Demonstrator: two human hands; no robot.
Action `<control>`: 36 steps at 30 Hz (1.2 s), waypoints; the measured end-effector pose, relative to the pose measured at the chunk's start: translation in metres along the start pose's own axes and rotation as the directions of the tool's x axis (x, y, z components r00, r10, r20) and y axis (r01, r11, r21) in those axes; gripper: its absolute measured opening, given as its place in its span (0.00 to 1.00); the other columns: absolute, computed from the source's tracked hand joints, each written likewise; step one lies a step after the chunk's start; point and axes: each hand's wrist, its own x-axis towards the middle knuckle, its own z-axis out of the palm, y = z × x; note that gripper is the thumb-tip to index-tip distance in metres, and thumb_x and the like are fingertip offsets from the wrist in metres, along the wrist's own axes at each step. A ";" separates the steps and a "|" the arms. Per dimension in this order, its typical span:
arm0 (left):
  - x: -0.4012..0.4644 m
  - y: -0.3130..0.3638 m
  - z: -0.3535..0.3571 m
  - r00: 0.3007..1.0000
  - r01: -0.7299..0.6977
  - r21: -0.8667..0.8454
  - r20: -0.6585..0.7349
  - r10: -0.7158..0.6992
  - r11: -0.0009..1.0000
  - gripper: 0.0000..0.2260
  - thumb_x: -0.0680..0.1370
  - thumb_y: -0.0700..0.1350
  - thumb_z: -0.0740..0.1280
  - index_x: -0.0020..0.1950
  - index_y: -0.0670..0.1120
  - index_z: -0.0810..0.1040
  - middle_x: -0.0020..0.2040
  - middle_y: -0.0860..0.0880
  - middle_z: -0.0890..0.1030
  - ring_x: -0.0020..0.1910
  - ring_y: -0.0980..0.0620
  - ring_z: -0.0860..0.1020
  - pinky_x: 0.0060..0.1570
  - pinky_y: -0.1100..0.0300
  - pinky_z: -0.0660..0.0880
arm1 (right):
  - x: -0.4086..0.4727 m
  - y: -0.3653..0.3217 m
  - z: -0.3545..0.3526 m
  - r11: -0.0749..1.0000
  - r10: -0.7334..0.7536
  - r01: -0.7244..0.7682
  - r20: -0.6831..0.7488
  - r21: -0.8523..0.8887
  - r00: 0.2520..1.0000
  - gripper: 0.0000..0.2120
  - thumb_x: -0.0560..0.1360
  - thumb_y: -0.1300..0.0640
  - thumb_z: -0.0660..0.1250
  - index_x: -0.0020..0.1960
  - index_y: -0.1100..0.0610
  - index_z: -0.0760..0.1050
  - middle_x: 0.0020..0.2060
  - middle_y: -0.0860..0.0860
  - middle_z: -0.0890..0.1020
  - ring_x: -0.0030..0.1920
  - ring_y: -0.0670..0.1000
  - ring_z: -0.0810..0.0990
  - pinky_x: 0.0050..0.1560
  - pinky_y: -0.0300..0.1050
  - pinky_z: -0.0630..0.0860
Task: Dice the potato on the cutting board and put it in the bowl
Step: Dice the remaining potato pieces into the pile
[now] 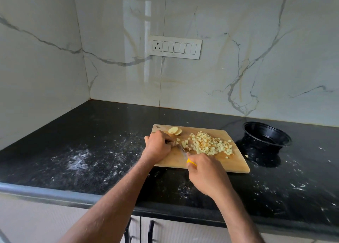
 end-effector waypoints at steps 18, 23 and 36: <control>0.001 -0.008 -0.002 1.000 0.013 -0.078 -0.010 -0.014 0.997 0.09 0.75 0.37 0.65 0.42 0.46 0.84 0.41 0.52 0.84 0.47 0.48 0.79 0.60 0.47 0.73 | 0.006 -0.016 0.012 0.995 0.095 -0.098 -0.168 -0.012 0.981 0.18 0.82 0.54 0.63 0.70 0.51 0.75 0.35 0.41 0.81 0.26 0.38 0.71 0.23 0.29 0.67; -0.001 -0.010 -0.001 1.000 0.002 -0.102 -0.027 -0.005 0.995 0.09 0.75 0.38 0.68 0.41 0.51 0.84 0.39 0.54 0.83 0.46 0.48 0.79 0.58 0.47 0.74 | 0.017 -0.019 0.024 0.991 0.064 -0.079 -0.140 -0.106 0.988 0.19 0.83 0.55 0.61 0.73 0.52 0.72 0.39 0.43 0.81 0.31 0.41 0.77 0.29 0.34 0.76; 0.000 -0.019 -0.009 0.992 -0.072 -0.344 -0.118 0.033 0.936 0.21 0.77 0.30 0.64 0.68 0.43 0.79 0.45 0.55 0.87 0.50 0.62 0.82 0.57 0.73 0.73 | 0.003 -0.025 0.026 0.996 0.022 -0.031 -0.116 -0.081 0.993 0.20 0.83 0.51 0.61 0.74 0.48 0.70 0.32 0.40 0.75 0.27 0.41 0.73 0.22 0.33 0.63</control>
